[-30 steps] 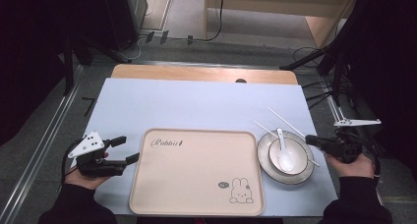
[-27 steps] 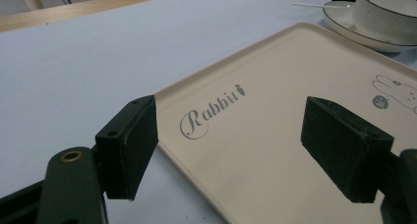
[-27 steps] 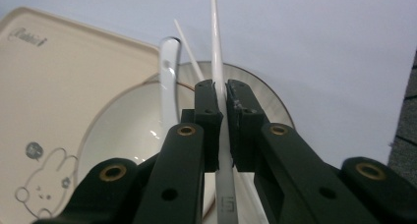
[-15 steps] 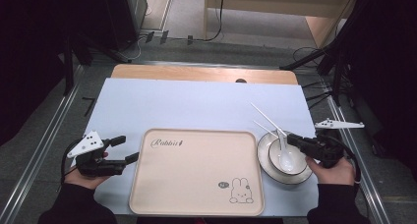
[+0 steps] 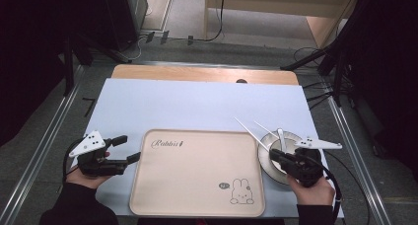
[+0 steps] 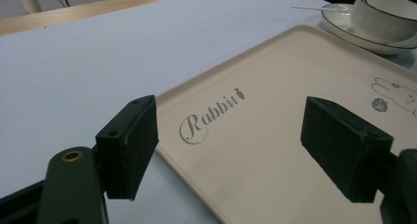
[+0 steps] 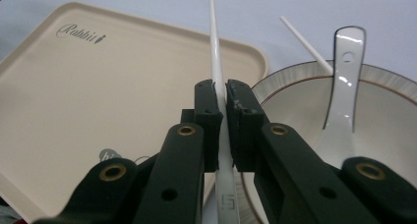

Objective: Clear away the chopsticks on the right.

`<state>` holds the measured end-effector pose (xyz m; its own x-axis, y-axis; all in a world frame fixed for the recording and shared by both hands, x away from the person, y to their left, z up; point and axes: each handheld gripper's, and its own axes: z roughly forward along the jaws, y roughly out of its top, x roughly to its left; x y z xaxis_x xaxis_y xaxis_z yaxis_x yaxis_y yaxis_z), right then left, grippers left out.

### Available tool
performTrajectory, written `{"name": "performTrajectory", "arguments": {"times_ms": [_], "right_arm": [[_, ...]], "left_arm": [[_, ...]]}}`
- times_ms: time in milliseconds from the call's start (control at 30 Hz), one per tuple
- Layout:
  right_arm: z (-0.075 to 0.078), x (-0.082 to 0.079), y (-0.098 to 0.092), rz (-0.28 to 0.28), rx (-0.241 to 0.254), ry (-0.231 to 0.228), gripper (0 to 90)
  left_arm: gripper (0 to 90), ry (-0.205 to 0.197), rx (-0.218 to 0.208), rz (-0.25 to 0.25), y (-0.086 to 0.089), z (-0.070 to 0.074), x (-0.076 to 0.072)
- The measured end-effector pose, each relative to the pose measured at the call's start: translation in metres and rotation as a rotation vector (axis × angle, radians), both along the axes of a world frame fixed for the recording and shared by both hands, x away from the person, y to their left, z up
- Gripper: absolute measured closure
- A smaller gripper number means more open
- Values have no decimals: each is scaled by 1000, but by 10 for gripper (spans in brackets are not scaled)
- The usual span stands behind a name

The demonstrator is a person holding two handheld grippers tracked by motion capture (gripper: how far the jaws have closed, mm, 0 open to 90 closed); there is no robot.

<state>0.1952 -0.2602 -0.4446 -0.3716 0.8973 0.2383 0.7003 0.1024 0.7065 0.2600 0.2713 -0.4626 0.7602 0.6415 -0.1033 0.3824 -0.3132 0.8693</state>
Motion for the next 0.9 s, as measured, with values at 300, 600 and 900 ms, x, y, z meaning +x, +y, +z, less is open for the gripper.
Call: {"name": "performTrajectory", "arguments": {"times_ms": [300,600,900], "right_arm": [[-24,-14,19,5,13,47,850],[-57,-24,47,13,-45,103,850],[-84,-22,60,1,-45,130,843]], "left_arm": [[224,-2,-4,-3,-1,0,1],[226,-3,-3,-4,-1,0,1],[227,-2,-2,-6,0,0,1]]}}
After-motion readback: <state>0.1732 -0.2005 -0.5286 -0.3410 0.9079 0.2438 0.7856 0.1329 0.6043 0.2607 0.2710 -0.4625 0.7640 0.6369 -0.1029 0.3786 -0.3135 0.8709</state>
